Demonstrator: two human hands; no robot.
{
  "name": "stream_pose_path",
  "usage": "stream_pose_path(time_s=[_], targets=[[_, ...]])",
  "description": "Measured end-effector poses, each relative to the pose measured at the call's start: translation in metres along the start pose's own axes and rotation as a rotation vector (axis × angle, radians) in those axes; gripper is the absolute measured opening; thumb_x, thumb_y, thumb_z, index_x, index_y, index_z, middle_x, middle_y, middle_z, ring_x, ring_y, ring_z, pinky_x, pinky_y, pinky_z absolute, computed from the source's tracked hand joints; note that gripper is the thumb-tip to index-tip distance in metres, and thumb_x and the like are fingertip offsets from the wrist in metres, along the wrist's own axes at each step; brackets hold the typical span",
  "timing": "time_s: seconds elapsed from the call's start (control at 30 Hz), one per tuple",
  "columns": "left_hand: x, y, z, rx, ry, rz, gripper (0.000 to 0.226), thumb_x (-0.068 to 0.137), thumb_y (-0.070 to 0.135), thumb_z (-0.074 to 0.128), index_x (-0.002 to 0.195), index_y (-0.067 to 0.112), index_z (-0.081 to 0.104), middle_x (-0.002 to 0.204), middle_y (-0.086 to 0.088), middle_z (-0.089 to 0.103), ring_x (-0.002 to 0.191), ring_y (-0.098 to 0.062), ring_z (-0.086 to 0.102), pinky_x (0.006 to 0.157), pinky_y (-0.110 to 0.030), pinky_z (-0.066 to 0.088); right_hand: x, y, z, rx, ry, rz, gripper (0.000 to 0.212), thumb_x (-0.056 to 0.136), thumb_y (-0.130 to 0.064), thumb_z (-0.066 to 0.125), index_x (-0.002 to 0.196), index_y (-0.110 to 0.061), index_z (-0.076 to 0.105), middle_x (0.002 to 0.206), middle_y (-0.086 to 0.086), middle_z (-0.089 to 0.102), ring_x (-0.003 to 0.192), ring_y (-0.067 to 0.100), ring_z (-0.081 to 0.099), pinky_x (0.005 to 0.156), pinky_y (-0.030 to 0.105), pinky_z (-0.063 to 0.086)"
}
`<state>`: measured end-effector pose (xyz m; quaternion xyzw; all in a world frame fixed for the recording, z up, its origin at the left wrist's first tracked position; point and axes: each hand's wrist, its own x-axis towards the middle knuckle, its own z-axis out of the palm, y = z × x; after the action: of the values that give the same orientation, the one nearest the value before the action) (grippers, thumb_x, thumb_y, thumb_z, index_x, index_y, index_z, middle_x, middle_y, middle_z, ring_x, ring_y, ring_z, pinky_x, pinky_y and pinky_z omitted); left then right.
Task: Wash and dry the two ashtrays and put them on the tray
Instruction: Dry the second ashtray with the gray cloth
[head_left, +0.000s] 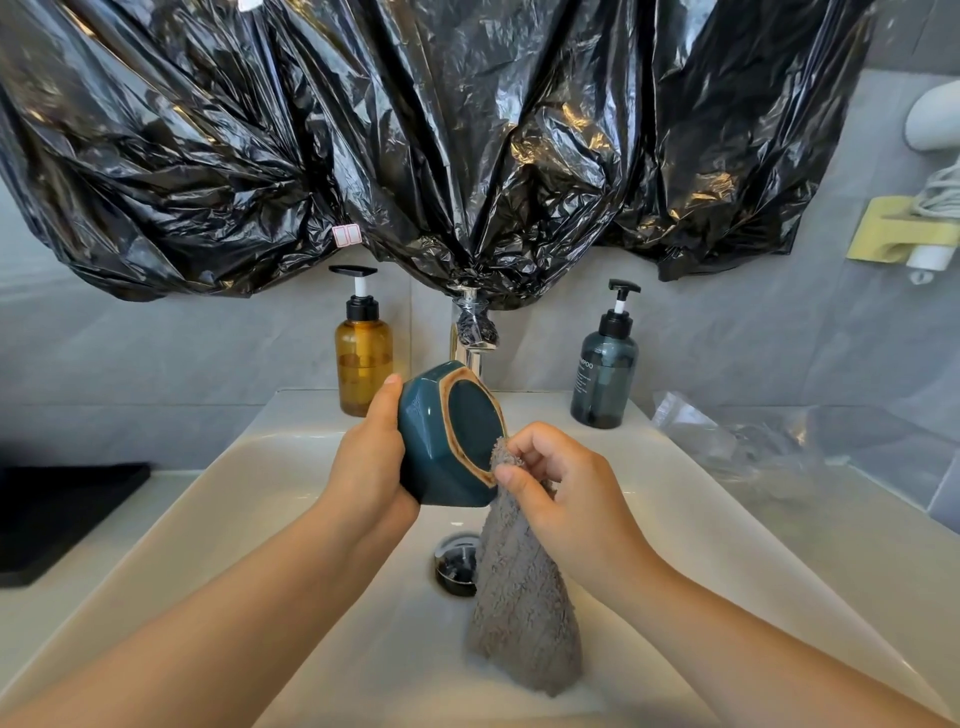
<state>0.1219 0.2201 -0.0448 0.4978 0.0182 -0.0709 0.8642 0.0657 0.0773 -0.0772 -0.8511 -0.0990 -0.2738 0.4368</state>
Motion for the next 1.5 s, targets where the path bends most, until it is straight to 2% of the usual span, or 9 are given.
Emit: stream_pose_path(time_s=[0.2, 0.3, 0.5, 0.7, 1.07, 1.2, 1.3, 1.4, 1.5], targets=[[0.001, 0.003, 0.000, -0.013, -0.043, -0.017, 0.027, 0.093, 0.048, 0.052, 0.098, 0.023, 0.061, 0.094, -0.005, 0.071, 0.092, -0.024, 0.067, 0.088, -0.046, 0.053, 0.005, 0.009, -0.003, 0.048, 0.080, 0.104, 0.012, 0.092, -0.018, 0.063, 0.083, -0.025, 0.061, 0.079, -0.008, 0.066, 0.075, 0.004, 0.061, 0.064, 0.010, 0.044], [0.004, 0.004, -0.002, 0.058, -0.064, -0.004, 0.027, 0.092, 0.047, 0.055, 0.099, 0.021, 0.060, 0.091, -0.006, 0.071, 0.085, -0.024, 0.068, 0.089, -0.045, 0.054, 0.011, 0.010, -0.013, 0.077, 0.207, 0.119, 0.014, 0.091, -0.018, 0.064, 0.082, -0.029, 0.063, 0.080, -0.009, 0.067, 0.077, 0.001, 0.061, 0.065, 0.009, 0.046], [-0.001, 0.001, -0.001, 0.256, -0.138, 0.037, 0.027, 0.092, 0.046, 0.055, 0.091, 0.019, 0.057, 0.084, -0.006, 0.070, 0.080, -0.024, 0.066, 0.087, -0.043, 0.053, 0.013, 0.000, -0.023, 0.120, 0.316, 0.030, 0.007, 0.091, -0.022, 0.063, 0.091, -0.028, 0.068, 0.085, -0.011, 0.070, 0.085, 0.003, 0.064, 0.072, 0.013, 0.051], [-0.006, -0.003, 0.003, 0.408, -0.235, 0.048, 0.031, 0.092, 0.048, 0.054, 0.088, 0.018, 0.062, 0.072, -0.003, 0.072, 0.077, -0.026, 0.067, 0.088, -0.043, 0.053, 0.013, -0.005, -0.019, 0.098, 0.319, -0.038, 0.009, 0.093, -0.021, 0.060, 0.097, -0.021, 0.068, 0.087, -0.013, 0.067, 0.087, -0.001, 0.061, 0.071, 0.007, 0.046], [-0.002, -0.003, -0.001, 0.250, -0.198, 0.062, 0.026, 0.092, 0.045, 0.055, 0.088, 0.021, 0.061, 0.077, -0.004, 0.072, 0.079, -0.026, 0.067, 0.086, -0.044, 0.053, 0.013, 0.015, -0.017, 0.024, 0.157, 0.177, 0.014, 0.098, -0.026, 0.052, 0.105, -0.024, 0.064, 0.097, -0.012, 0.066, 0.091, 0.000, 0.060, 0.068, 0.008, 0.045], [0.002, 0.000, -0.002, 0.104, -0.167, 0.045, 0.024, 0.091, 0.044, 0.057, 0.092, 0.020, 0.059, 0.078, -0.004, 0.071, 0.075, -0.023, 0.067, 0.080, -0.041, 0.054, 0.011, 0.016, -0.013, -0.005, 0.083, 0.249, 0.013, 0.098, -0.021, 0.053, 0.097, -0.022, 0.065, 0.093, -0.007, 0.068, 0.090, 0.006, 0.062, 0.074, 0.019, 0.050], [0.004, -0.001, -0.002, 0.070, -0.156, 0.056, 0.024, 0.090, 0.044, 0.058, 0.094, 0.021, 0.057, 0.082, -0.004, 0.069, 0.075, -0.022, 0.067, 0.076, -0.038, 0.055, 0.010, 0.015, -0.013, -0.012, 0.156, 0.262, 0.011, 0.095, -0.021, 0.057, 0.095, -0.022, 0.069, 0.089, -0.010, 0.068, 0.086, 0.003, 0.062, 0.073, 0.021, 0.051], [0.006, -0.001, -0.003, 0.052, -0.133, 0.059, 0.025, 0.089, 0.044, 0.059, 0.097, 0.021, 0.056, 0.083, -0.004, 0.069, 0.075, -0.021, 0.067, 0.076, -0.039, 0.055, 0.010, 0.008, -0.020, 0.050, 0.323, 0.174, 0.008, 0.093, -0.022, 0.060, 0.093, -0.025, 0.067, 0.086, -0.016, 0.066, 0.084, -0.005, 0.061, 0.066, 0.007, 0.046], [0.008, -0.003, -0.003, 0.067, -0.127, 0.054, 0.028, 0.088, 0.045, 0.059, 0.101, 0.020, 0.056, 0.090, -0.006, 0.070, 0.081, -0.023, 0.068, 0.080, -0.041, 0.056, 0.009, 0.001, -0.020, 0.123, 0.266, 0.101, 0.009, 0.094, -0.022, 0.059, 0.091, -0.030, 0.063, 0.086, -0.015, 0.065, 0.085, -0.006, 0.059, 0.068, 0.006, 0.047]])
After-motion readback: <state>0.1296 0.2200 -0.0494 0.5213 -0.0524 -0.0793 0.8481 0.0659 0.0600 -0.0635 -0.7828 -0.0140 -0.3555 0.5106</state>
